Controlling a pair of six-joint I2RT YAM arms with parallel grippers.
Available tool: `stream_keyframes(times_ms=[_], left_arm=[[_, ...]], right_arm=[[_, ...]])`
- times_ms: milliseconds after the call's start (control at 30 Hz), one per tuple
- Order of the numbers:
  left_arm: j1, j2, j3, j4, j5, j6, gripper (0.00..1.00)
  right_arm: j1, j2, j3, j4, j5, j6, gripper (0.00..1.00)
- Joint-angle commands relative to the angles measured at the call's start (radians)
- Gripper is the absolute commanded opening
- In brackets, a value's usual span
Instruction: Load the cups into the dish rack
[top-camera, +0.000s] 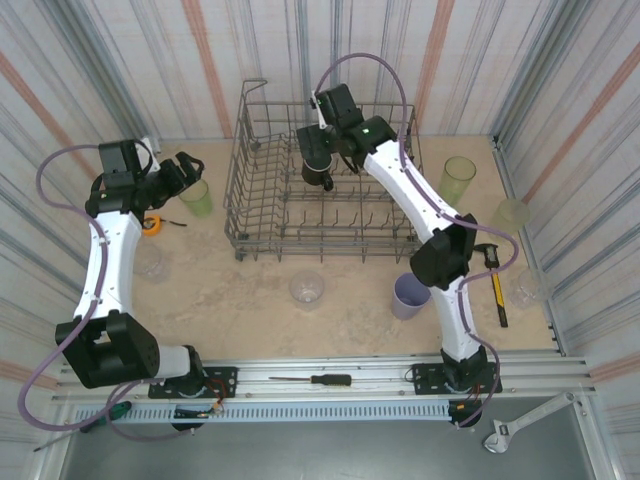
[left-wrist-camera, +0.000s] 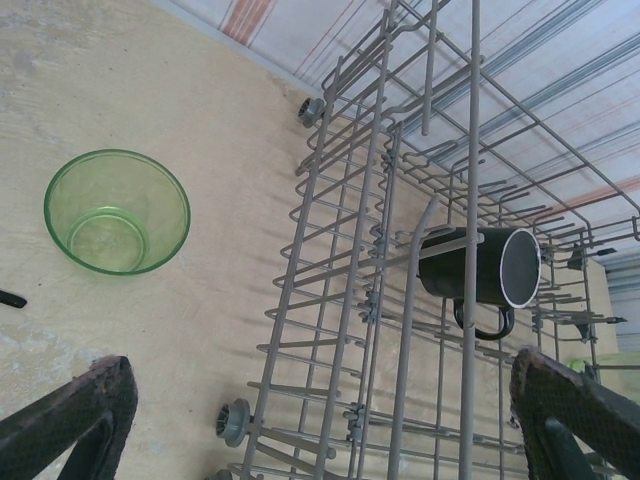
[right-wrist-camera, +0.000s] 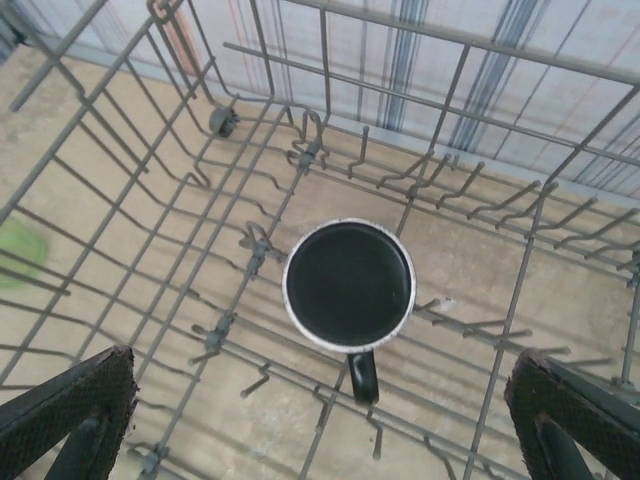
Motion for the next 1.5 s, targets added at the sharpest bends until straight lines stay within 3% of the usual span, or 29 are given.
stream_keyframes(times_ms=[0,367,633,833,1100,1467], left_arm=[[0.004,0.005,-0.006,-0.018,-0.029,0.002,0.99],[0.006,0.038,0.007,-0.043,-0.106,0.038,0.99],[0.000,0.119,0.039,-0.053,-0.197,0.072,0.99],[-0.031,0.230,0.158,-0.132,-0.257,0.086,0.99],[-0.116,0.389,0.333,-0.195,-0.323,0.108,0.99],[-0.123,0.635,0.561,-0.285,-0.329,0.065,0.87]], right_arm=[[0.009,-0.115,-0.089,0.044,-0.012,0.051,0.99],[0.007,-0.319,-0.372,0.068,-0.038,0.058,0.99],[-0.018,-0.493,-0.615,0.093,-0.112,0.030,0.99],[-0.079,-0.650,-0.861,0.185,-0.234,0.065,0.99],[-0.166,-0.745,-0.975,0.209,-0.307,0.068,0.99],[-0.242,-0.793,-1.034,0.221,-0.367,0.069,0.99]])
